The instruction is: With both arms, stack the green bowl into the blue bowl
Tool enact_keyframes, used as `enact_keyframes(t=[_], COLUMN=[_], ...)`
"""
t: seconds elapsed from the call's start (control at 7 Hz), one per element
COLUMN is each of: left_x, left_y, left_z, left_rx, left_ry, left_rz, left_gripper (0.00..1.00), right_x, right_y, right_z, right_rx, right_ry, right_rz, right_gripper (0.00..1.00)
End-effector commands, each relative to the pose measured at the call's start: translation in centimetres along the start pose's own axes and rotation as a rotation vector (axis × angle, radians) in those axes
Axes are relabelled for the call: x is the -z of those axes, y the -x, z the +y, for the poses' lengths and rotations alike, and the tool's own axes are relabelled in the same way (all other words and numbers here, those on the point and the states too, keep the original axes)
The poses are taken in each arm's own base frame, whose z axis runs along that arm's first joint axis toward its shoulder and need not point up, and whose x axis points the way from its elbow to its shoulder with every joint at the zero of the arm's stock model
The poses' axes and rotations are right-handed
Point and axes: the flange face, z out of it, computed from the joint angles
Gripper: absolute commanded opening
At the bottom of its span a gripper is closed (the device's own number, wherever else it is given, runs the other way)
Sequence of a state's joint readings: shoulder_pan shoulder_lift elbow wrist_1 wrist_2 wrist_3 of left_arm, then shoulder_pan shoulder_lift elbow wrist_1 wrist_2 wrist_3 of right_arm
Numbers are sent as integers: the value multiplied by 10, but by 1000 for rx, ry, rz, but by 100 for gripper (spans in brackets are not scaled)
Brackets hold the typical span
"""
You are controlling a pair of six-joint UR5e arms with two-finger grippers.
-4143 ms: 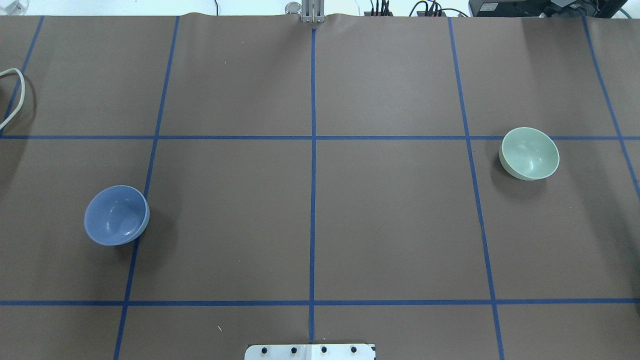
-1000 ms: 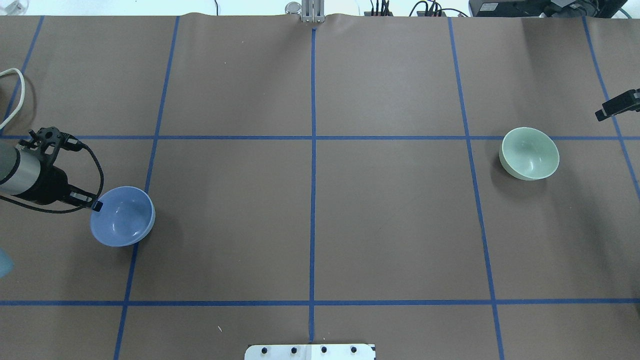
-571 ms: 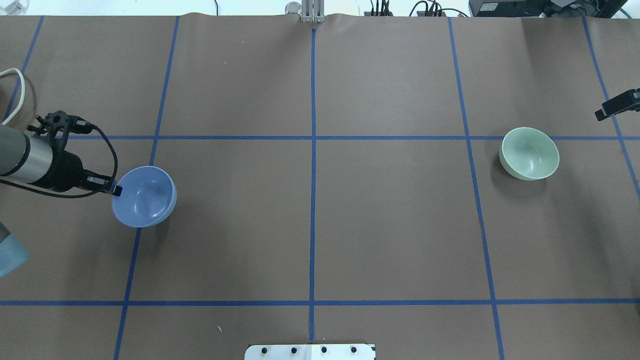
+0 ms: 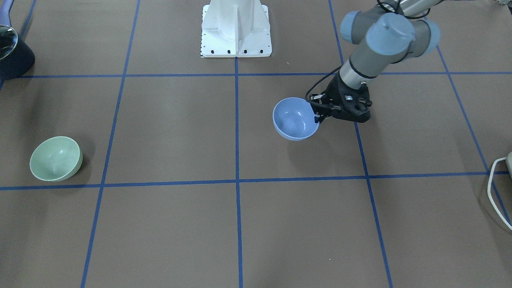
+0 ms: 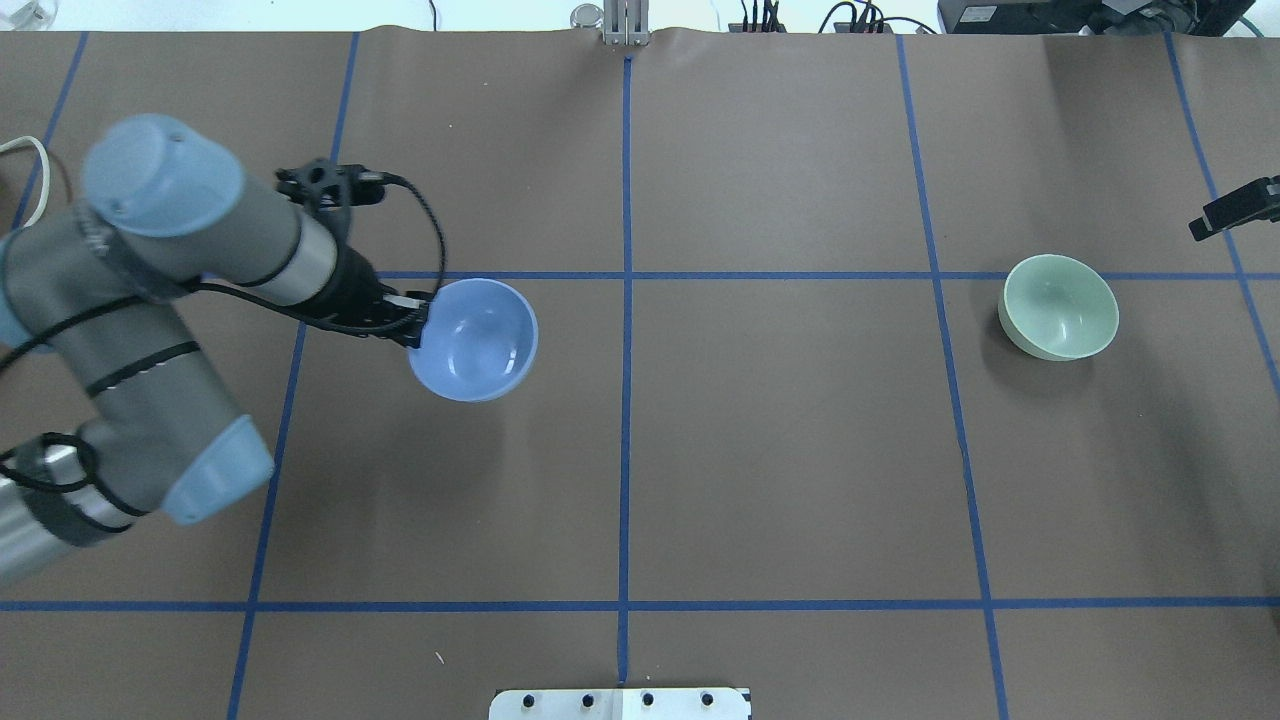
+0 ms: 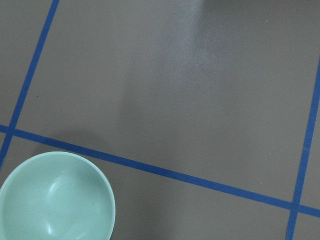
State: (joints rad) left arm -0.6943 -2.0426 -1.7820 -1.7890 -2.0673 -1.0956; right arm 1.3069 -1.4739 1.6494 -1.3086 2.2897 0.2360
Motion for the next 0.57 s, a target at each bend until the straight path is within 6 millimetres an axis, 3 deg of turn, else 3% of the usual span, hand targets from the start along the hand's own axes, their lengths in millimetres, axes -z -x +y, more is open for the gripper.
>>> enact_keyframes(t=[0.0,0.14,0.43], left_x=[-50,-66,-77], left_y=[-110,-136,-140], left_z=[-6,-7,1], left_rx=[38,33,22], left_ry=[-15,5,22], left_rz=[-73,-80,-87], left_gripper=[0,0,0], right_x=[0,1,-1], right_y=[0,1,1], right_z=[-1,-2,-1], right_rx=[0,2,2], right_ry=[-1,-3,0], right_rz=[-1,-1,-1], right_gripper=[100,100,100])
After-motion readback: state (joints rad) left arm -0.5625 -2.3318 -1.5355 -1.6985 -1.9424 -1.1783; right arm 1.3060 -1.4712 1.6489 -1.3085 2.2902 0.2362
